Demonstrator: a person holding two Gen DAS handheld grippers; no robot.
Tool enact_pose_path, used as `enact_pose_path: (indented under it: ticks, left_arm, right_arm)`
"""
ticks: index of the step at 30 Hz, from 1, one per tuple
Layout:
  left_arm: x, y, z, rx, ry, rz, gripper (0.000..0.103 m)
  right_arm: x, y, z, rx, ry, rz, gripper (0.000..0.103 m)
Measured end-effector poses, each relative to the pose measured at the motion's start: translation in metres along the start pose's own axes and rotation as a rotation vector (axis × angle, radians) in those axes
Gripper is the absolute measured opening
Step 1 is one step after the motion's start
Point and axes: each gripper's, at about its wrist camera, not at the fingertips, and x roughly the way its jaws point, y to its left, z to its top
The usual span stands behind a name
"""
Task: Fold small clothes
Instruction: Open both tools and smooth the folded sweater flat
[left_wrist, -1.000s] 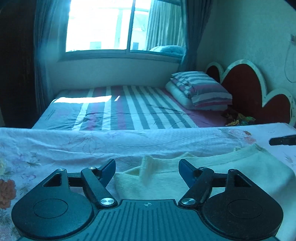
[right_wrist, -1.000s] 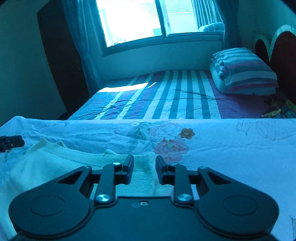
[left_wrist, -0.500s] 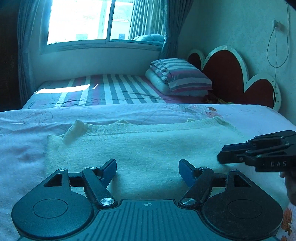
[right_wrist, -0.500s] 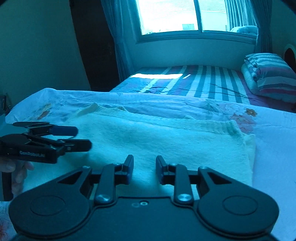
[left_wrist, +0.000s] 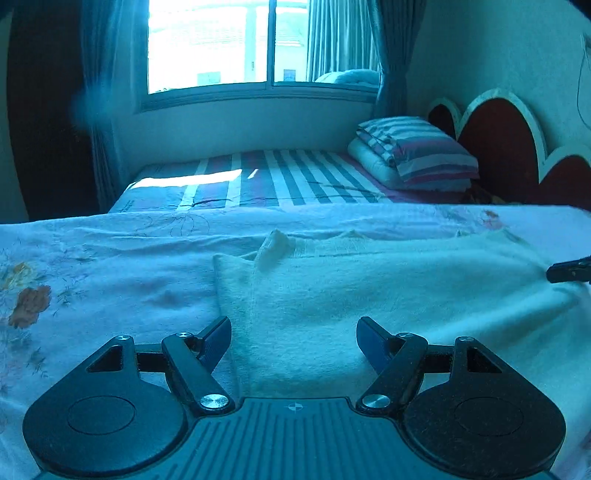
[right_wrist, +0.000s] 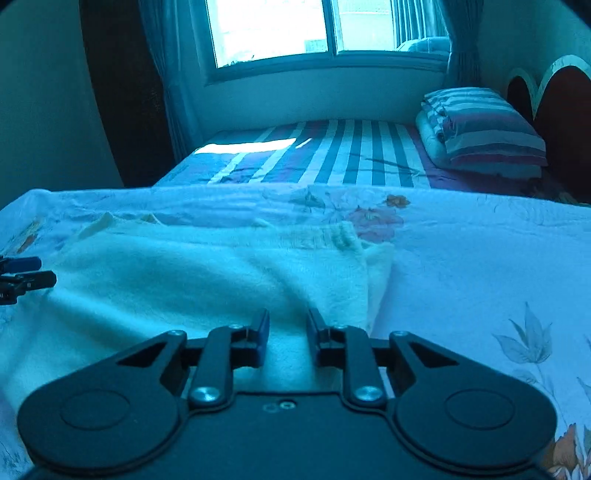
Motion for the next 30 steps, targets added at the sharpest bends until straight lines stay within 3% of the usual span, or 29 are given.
enact_pose_path:
  ticks: [2, 5, 9, 11, 13, 16, 21, 23, 24, 26, 30]
  left_arm:
    - [-0.006, -0.018, 0.005, 0.010, -0.021, -0.051, 0.074]
    - [-0.001, -0.058, 0.006, 0.067, -0.014, -0.124, 0.074]
    - [0.030, -0.072, -0.009, 0.077, 0.093, -0.096, 0.074]
    - [0.022, -0.064, -0.014, 0.090, 0.074, -0.105, 0.074]
    - [0.000, -0.059, -0.016, 0.126, 0.076, -0.043, 0.074]
    - [-0.038, -0.051, -0.025, 0.085, 0.040, -0.058, 0.074]
    - [-0.065, -0.078, -0.048, 0.034, 0.038, -0.119, 0.074]
    - [-0.061, -0.089, -0.057, -0.001, 0.057, -0.130, 0.073]
    - [-0.060, -0.093, -0.061, -0.006, 0.062, -0.107, 0.074]
    - [-0.056, -0.091, -0.070, 0.000, 0.080, -0.077, 0.074]
    - [-0.070, -0.076, -0.086, 0.048, 0.076, -0.024, 0.074]
  right_arm:
    - [-0.007, 0.026, 0.002, -0.038, -0.042, 0.061, 0.031]
    - [0.007, 0.070, 0.000, -0.101, -0.011, 0.121, 0.030]
    - [0.032, 0.090, -0.017, -0.197, 0.057, 0.069, 0.031]
    - [0.026, 0.077, -0.015, -0.148, 0.055, 0.069, 0.031]
    - [0.008, 0.066, -0.013, -0.116, 0.041, 0.020, 0.035]
    - [-0.034, 0.058, -0.021, -0.056, -0.014, 0.058, 0.035]
    - [-0.051, 0.104, -0.060, -0.090, 0.029, 0.121, 0.032]
    - [-0.048, 0.122, -0.071, -0.093, 0.032, 0.101, 0.032]
    - [-0.046, 0.129, -0.075, -0.084, 0.026, 0.079, 0.025]
    - [-0.043, 0.132, -0.082, -0.079, 0.036, 0.031, 0.033]
    - [-0.059, 0.109, -0.091, -0.085, 0.024, -0.068, 0.033]
